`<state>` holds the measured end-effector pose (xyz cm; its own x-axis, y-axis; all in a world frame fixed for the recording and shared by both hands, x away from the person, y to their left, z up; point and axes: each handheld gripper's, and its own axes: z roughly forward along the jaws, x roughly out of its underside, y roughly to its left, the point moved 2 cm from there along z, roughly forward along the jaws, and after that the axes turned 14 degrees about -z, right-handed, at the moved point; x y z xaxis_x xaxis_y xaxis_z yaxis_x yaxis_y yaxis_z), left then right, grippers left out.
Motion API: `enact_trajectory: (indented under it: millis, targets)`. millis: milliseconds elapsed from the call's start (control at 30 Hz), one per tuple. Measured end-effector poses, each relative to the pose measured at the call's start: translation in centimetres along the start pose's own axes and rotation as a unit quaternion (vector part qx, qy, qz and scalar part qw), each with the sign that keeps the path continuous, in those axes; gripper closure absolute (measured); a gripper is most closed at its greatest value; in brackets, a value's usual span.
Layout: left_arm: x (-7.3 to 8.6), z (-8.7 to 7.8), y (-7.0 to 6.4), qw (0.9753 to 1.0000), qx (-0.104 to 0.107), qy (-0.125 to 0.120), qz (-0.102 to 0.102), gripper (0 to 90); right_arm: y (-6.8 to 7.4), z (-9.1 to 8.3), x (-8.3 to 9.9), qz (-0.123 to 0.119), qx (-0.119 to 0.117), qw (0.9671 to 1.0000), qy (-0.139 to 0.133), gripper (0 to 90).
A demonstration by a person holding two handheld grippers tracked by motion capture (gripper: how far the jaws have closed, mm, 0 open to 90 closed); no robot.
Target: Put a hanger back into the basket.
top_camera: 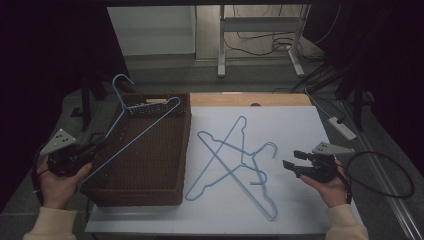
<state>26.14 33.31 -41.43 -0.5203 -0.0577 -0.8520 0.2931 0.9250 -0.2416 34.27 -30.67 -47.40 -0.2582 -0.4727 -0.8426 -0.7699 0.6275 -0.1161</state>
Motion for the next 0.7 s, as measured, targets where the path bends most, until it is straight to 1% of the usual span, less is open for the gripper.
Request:
enact_trajectory:
  millis: [100,200,333,367,400,533,700]
  targets:
    - [0.4,0.7,0.1,0.9999,-0.005,0.013,0.002,87.5,0.1,0.1,0.0,0.0,-0.003,1.0,0.001,37.2]
    - [0.5,1.3,0.1,0.9998,-0.005,0.02,0.004,87.5,0.1,0.2,0.0,-0.001,-0.004,1.0,0.001,37.2]
    - [0.2,2.5,-0.2,0.9995,-0.004,0.03,0.004,87.5,0.2,0.3,0.0,-0.002,-0.004,1.0,0.002,37.2]
    - [0.1,3.2,-0.4,0.9993,-0.007,0.036,0.006,87.5,0.2,0.3,0.0,-0.002,-0.005,1.0,0.003,37.1]
    - [0.1,3.2,-0.4,0.9993,-0.007,0.036,0.006,87.5,0.2,0.3,0.0,-0.002,-0.005,1.0,0.004,37.1]
    - [0.0,4.8,-0.6,0.9987,-0.011,0.05,0.007,87.5,0.2,0.3,0.1,0.0,-0.006,1.0,0.002,37.1]
    - [0.0,6.3,-0.7,0.9976,-0.015,0.067,0.011,87.5,0.2,0.2,0.1,0.001,-0.007,1.0,0.002,37.0]
